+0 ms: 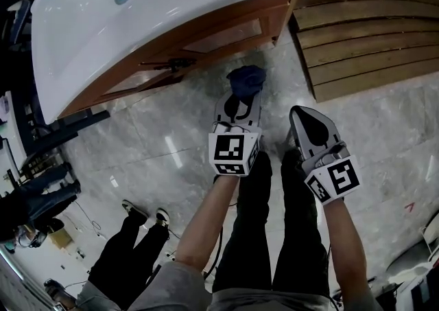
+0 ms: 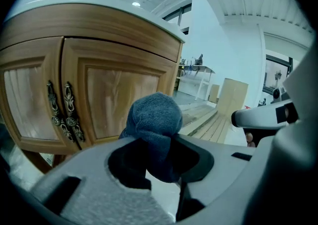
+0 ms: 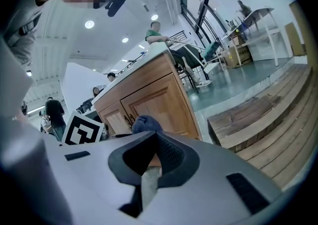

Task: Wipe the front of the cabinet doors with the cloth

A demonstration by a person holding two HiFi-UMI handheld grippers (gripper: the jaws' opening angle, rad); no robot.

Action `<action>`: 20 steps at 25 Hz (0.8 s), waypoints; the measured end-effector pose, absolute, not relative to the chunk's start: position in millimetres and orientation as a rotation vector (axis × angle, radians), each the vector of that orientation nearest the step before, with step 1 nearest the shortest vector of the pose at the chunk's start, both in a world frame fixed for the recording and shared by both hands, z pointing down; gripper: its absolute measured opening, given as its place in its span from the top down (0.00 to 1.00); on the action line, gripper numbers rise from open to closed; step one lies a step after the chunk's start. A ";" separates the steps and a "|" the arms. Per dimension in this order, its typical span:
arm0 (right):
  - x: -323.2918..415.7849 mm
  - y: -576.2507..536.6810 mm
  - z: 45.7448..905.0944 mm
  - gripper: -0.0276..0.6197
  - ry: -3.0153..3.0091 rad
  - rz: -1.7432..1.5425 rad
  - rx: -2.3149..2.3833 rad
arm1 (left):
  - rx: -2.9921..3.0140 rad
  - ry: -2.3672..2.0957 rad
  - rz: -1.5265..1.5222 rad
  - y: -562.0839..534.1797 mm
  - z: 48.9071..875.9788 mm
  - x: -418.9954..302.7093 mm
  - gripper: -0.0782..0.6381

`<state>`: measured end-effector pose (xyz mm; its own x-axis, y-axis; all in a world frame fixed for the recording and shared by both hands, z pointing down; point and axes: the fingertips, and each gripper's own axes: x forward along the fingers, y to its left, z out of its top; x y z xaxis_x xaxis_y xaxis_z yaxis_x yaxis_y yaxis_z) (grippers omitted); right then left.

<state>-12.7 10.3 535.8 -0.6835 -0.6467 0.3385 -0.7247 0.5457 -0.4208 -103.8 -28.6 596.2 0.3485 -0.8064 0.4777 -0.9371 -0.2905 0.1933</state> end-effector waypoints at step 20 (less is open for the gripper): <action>-72.7 -4.7 566.6 0.94 -2.629 0.794 1.146 | 2.066 -1.678 0.568 -44.9 666.0 -213.4 0.74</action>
